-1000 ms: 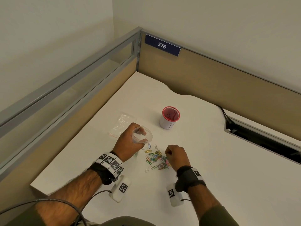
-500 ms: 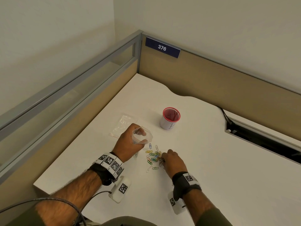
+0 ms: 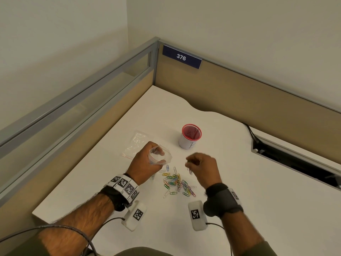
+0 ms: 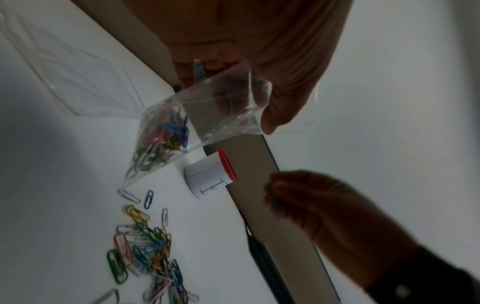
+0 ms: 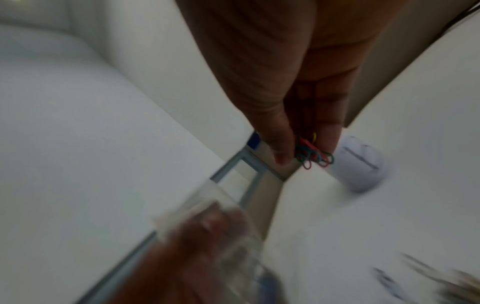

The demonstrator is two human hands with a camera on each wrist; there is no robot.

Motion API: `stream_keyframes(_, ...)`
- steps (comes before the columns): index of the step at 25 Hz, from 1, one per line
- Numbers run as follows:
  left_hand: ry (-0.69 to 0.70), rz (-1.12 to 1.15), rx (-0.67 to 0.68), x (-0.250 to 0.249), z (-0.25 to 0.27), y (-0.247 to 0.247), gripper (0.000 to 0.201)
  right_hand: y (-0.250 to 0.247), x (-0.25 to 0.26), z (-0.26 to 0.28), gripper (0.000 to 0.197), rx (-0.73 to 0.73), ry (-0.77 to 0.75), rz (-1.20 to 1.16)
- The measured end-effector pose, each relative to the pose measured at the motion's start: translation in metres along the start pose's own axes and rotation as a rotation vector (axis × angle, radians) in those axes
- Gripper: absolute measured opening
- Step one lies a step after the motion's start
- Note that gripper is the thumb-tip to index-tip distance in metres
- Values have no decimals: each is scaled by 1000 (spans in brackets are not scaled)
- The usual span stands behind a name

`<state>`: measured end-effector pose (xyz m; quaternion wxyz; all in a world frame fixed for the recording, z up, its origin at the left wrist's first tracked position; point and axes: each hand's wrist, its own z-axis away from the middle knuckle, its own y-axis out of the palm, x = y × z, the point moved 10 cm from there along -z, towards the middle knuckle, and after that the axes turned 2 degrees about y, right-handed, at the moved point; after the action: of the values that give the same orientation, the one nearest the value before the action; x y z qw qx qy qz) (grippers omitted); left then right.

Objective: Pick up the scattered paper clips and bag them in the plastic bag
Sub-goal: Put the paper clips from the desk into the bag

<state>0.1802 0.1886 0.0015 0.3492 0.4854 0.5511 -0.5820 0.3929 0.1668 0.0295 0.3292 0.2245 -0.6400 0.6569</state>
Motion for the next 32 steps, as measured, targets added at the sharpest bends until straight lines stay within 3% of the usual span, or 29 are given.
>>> stream_keyframes(3,1,-18,13,0,0,5,36,-23,61,2,12,-46,-135,-139)
stream_keyframes(6,7,-19,35,-2,0,10,37,-15,104,5,14,10,-245,-153)
stream_keyframes(11,4,32,56,-9,2,14,40,18,122,8,15,127,-321,71)
stream_keyframes(14,14,24,44,-7,1,12,38,-4,122,10,10,1,-330,3)
stream_keyframes(17,14,-2,34,-4,2,9,37,-31,88,2,10,-108,-247,-93)
stream_keyframes(19,19,13,21,-4,1,5,36,-29,38,-6,9,-105,-128,-20)
stream_keyframes(22,19,34,7,-4,1,-1,36,4,-57,1,14,47,135,256)
stream_keyframes(25,20,30,-2,-1,2,-5,36,37,-115,29,35,183,303,405)
stream_keyframes(27,18,29,-7,3,2,-7,37,51,-125,40,40,199,346,445)
stream_keyframes(32,19,24,-16,5,1,-10,38,83,-97,25,21,167,267,364)
